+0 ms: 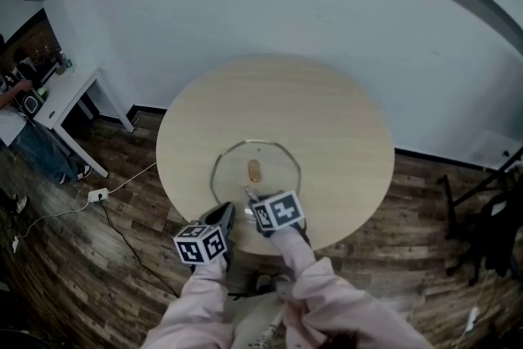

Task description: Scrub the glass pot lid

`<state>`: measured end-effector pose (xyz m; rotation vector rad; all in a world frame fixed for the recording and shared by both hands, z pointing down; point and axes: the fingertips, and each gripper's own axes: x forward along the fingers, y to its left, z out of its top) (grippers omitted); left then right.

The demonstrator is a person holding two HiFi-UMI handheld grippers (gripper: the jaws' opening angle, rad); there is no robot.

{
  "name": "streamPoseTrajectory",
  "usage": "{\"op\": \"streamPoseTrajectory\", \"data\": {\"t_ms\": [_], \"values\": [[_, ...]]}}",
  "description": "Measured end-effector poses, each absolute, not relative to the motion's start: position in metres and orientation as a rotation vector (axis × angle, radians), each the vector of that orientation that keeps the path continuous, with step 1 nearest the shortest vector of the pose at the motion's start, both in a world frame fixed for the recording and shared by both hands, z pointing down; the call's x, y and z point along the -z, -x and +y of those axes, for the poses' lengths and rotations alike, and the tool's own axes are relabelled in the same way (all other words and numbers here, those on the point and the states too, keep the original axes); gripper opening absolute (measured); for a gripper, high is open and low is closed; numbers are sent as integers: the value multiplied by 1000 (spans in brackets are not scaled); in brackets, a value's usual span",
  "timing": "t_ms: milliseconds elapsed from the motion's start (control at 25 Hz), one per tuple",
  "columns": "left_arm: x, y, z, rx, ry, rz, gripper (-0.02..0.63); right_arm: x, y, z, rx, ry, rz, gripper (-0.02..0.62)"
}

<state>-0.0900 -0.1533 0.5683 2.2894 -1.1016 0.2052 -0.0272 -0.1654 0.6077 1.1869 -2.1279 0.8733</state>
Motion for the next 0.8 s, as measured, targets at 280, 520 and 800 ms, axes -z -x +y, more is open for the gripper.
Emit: {"op": "streamPoseTrajectory", "data": {"t_ms": [280, 520, 800], "values": [[-550, 95, -159, -137, -2308, -1161, -6, -595, 35, -159, -980, -1110, -2294, 81], [-520, 96, -165, -79, -2349, -1233, -6, -572, 37, -152, -947, -1019, -2479, 80], [-504, 98, -165, -15, -2345, -1305, -6, -505, 36, -156, -853, -983, -2846, 80]]}}
